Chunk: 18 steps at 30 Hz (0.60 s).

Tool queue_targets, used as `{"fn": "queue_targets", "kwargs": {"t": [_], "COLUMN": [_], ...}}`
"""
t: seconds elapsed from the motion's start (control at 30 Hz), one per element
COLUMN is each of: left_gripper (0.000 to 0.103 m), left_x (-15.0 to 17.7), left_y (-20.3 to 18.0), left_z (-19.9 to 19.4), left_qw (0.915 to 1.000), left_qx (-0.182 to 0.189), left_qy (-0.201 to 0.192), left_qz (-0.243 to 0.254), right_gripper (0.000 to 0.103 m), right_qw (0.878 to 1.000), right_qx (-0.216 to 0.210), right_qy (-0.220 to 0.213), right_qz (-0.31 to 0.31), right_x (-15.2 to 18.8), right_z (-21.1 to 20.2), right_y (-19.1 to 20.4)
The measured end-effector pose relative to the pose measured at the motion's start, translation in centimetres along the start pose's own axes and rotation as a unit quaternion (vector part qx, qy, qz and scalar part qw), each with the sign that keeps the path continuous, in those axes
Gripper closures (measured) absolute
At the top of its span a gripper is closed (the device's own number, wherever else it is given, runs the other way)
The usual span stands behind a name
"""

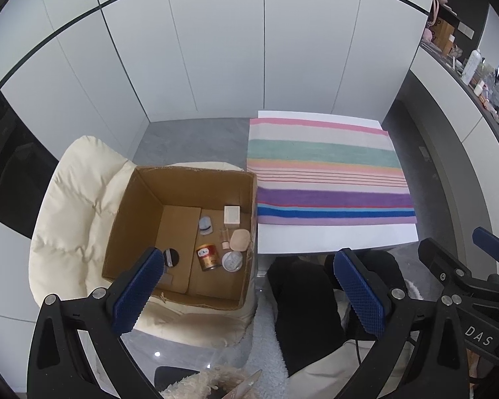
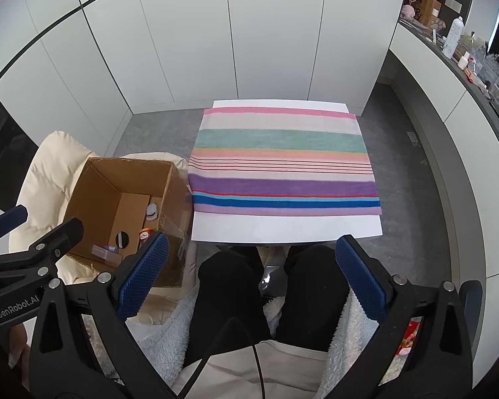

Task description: Organize objects

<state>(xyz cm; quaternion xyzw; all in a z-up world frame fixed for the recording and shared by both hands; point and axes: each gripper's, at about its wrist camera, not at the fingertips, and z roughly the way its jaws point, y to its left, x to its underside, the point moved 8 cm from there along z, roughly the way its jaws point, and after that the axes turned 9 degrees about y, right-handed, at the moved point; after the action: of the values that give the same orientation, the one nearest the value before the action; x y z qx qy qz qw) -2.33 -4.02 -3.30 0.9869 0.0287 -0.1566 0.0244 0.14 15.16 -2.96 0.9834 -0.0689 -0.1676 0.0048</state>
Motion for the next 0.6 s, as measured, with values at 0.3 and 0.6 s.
{"fn": "queue_targets", "kwargs": {"t": [0.3,0.6], "left_gripper": [0.0,0.0], "left_x": [0.03,0.01], "left_y": [-0.19,-0.19], "left_z": [0.12,0.27], "left_qw": [1.0,1.0], "left_qx": [0.003,0.001], "left_qy": [0.004,0.006], "left_qz": [0.002,0.0], "right_gripper": [0.001,0.001], "right_qw": [1.0,1.0], "right_qx": [-0.002,-0.004], "right_qy": [0.003,0.004], "right_qz": [0.004,0.004], "right_x": [0.06,0.22], "right_z": [0.05,0.05], "right_y": [0.08,0.08]}}
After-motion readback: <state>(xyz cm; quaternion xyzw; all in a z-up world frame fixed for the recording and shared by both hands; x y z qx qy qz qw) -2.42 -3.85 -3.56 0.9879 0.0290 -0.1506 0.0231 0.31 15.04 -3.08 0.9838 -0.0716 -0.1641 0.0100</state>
